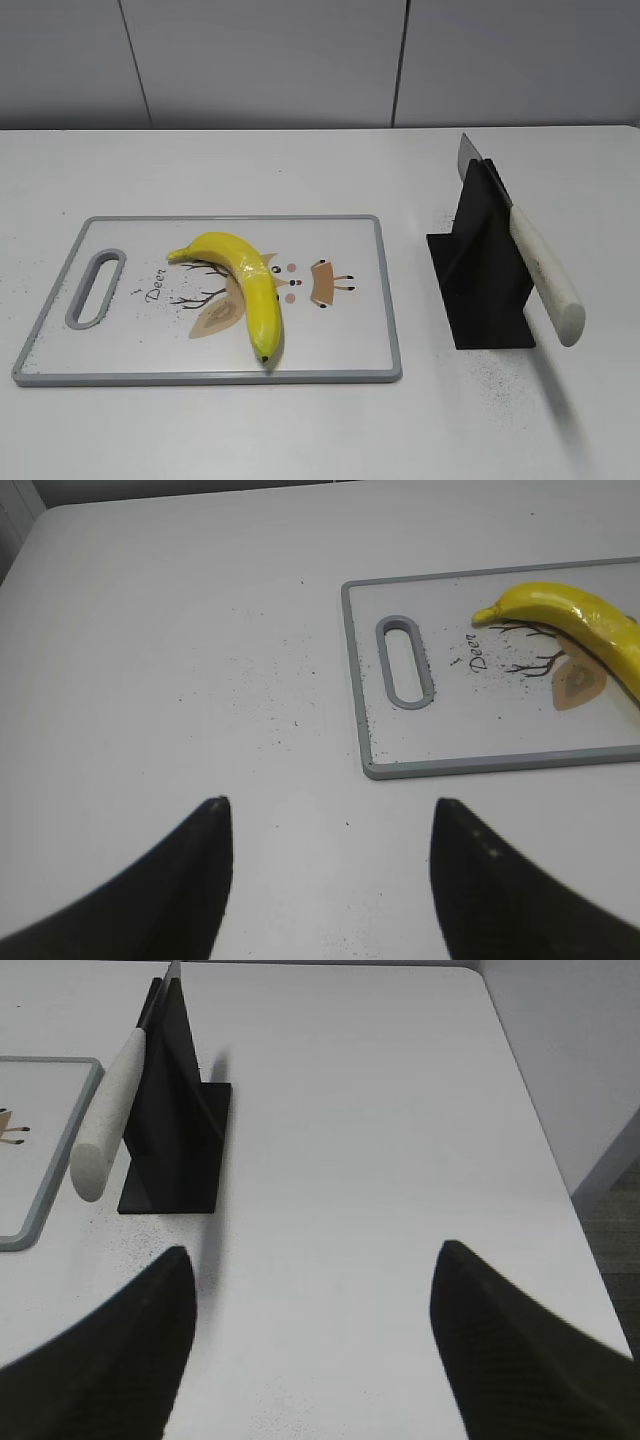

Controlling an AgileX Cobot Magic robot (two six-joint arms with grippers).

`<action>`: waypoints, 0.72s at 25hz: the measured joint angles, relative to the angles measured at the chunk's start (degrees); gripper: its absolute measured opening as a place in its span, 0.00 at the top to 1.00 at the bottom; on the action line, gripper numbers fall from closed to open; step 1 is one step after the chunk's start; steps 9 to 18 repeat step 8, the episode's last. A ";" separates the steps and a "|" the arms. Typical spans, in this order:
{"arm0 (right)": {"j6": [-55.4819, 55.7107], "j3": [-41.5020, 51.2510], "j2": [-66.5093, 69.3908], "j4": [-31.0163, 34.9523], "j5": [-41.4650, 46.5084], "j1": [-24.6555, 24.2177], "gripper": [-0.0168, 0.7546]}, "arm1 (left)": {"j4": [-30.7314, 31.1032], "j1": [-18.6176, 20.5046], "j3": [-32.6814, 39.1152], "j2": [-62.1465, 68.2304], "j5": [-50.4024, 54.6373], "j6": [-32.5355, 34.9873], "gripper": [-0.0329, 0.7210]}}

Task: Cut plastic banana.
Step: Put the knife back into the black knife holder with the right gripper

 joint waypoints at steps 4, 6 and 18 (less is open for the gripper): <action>0.00 0.00 0.00 0.00 0.00 -0.50 0.26 | 0.00 0.00 0.00 0.00 0.00 0.00 0.18; 0.00 0.00 0.00 0.00 0.00 -0.50 0.26 | 0.00 0.00 0.00 0.00 0.00 0.00 0.18; 0.00 0.00 0.00 0.00 0.00 -0.50 0.26 | 0.00 0.00 0.00 0.00 0.00 0.00 0.18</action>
